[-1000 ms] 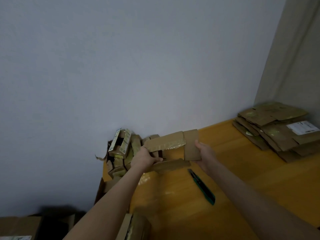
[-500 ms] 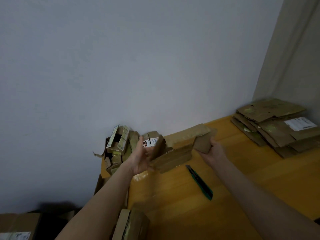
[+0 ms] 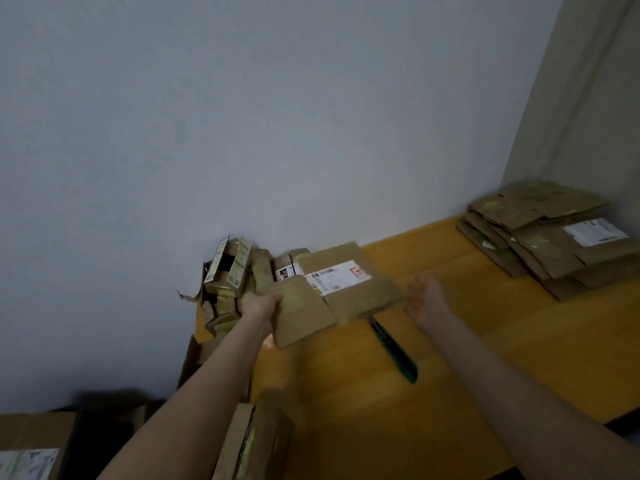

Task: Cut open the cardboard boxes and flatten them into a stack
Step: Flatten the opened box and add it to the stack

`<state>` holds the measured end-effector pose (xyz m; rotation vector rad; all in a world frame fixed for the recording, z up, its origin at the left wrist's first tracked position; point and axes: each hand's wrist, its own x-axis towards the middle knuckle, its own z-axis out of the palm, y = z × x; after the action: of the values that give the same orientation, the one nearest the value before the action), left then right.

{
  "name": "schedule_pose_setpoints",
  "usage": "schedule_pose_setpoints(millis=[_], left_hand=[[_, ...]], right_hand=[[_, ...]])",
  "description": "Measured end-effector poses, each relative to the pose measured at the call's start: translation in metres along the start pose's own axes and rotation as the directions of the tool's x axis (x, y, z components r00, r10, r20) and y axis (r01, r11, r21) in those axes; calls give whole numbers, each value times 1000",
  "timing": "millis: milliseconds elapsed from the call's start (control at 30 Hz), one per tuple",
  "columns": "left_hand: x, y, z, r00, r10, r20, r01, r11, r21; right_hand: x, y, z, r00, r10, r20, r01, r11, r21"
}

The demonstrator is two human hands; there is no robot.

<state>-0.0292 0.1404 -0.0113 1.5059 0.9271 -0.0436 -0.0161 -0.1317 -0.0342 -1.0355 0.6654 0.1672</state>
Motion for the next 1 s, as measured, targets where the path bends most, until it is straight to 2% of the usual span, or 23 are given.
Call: schedule_pose_setpoints(millis=[100,200,300,400,500,567,633,767,900,1000], left_hand=[[13,-8,-17,984,169,-48,-152,958,241],[15,-28,-18,981,187,-53,-157,921,356],[12,-55,-4,985,166,-57,-130,909,396],[9,-80,19,990,135,-48,-109,930,352],[9,-100,47,992,123,-6,-114,933,342],[9,-108,65,991,130,25,-130,914,385],[9,-117,77,987,159,34,-156,871,467],[8,-137,77,973,229,27,-184,700,690],[8,-162,69,967,253,44,-179,540,822],[17,-177,70,952,273,141,-241,381,892]], right_hand=[[8,15,-8,992,-79,-97,42,941,-336],[11,40,-11,988,-154,-29,113,827,-551],[15,63,-11,981,-196,17,157,729,-667],[21,76,-16,973,-221,74,200,630,-750],[26,83,-30,964,-216,154,242,485,-840],[30,85,-42,951,-224,213,282,342,-897],[37,90,-52,929,-219,298,333,146,-932],[48,98,-66,903,-78,422,403,-182,-897],[61,113,-61,847,21,531,500,-371,-783],[76,127,-50,820,72,568,531,-463,-709]])
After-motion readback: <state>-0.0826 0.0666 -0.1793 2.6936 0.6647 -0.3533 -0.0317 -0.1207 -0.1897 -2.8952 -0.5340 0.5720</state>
